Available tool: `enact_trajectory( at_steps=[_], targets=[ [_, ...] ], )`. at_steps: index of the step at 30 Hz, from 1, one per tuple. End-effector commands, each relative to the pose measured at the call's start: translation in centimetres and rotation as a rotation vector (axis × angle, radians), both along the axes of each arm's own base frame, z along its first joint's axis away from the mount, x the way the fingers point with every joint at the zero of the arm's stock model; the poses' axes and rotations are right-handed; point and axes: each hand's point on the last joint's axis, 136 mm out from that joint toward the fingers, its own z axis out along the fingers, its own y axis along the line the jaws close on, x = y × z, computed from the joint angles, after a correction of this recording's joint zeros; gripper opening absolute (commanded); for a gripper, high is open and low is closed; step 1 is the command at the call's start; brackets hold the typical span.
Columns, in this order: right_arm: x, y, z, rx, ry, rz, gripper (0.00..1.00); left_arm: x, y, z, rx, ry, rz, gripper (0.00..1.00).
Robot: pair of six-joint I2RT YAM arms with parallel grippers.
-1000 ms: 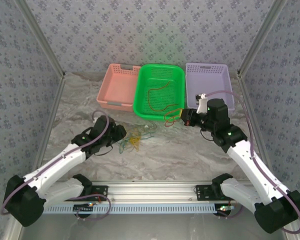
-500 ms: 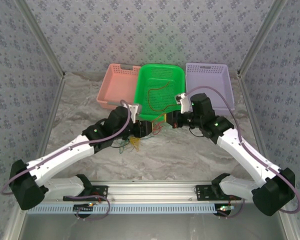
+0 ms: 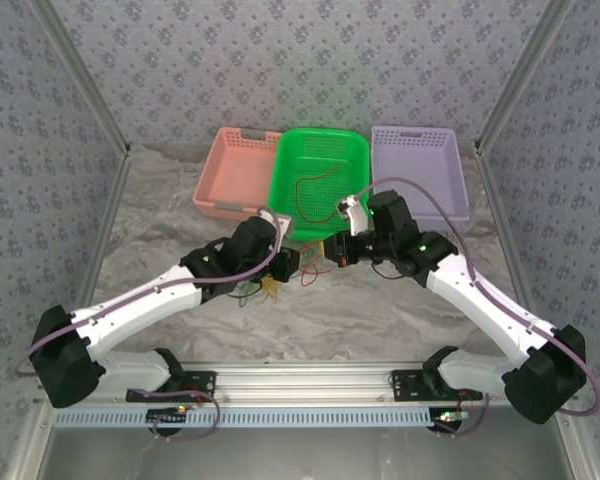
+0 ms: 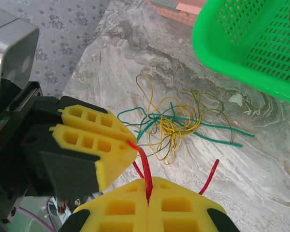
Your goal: Untangle the cables
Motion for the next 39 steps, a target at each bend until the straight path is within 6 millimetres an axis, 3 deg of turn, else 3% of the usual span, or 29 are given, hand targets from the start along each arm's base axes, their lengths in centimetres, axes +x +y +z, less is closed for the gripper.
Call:
enact_trajectory(
  at_steps=[1, 9, 16, 20, 21, 22, 23, 24, 26, 30, 33, 39],
  targets=[
    [-1.2, 0.3, 0.7, -0.016, -0.011, 0.068, 0.00, 1.0, 1.4, 1.4, 0.091, -0.088, 0.019, 0.02],
    [-2.9, 0.9, -0.5, -0.070, 0.013, 0.161, 0.00, 2.1, 3.1, 3.9, 0.183, -0.169, 0.027, 0.00],
    [-5.5, 2.8, -2.4, -0.126, 0.051, 0.287, 0.00, 3.3, 4.5, 6.0, 0.279, -0.260, 0.031, 0.00],
    [-4.8, 2.5, -2.6, -0.158, 0.024, 0.259, 0.00, 3.8, 5.5, 6.6, 0.345, -0.290, 0.033, 0.00],
    [-4.5, 2.2, -2.4, -0.163, 0.013, 0.235, 0.00, 3.9, 5.7, 6.7, 0.341, -0.274, 0.046, 0.05],
    [-4.0, 2.1, -2.1, -0.162, -0.001, 0.215, 0.00, 3.8, 5.7, 6.8, 0.325, -0.253, 0.062, 0.17],
    [-3.5, 2.0, -1.8, -0.162, -0.019, 0.193, 0.00, 3.7, 5.9, 6.9, 0.295, -0.225, 0.093, 0.39],
    [-2.9, 1.8, -1.5, -0.168, -0.039, 0.166, 0.00, 3.6, 6.1, 7.3, 0.248, -0.194, 0.135, 0.52],
    [-2.0, 1.7, -1.2, -0.186, -0.074, 0.128, 0.00, 2.8, 5.8, 8.3, 0.107, -0.121, 0.202, 0.63],
    [-0.6, 1.6, -1.0, -0.216, -0.165, 0.067, 0.00, 1.1, 6.1, 8.5, -0.232, 0.097, 0.418, 0.75],
    [-0.2, 1.7, -1.2, -0.276, -0.253, 0.027, 0.00, 0.4, 5.3, 7.1, -0.499, 0.262, 0.532, 0.74],
    [-0.3, 2.4, -0.5, -0.300, -0.427, -0.047, 0.00, 0.2, 4.4, 4.3, -0.835, 0.526, 0.707, 0.79]
  ],
)
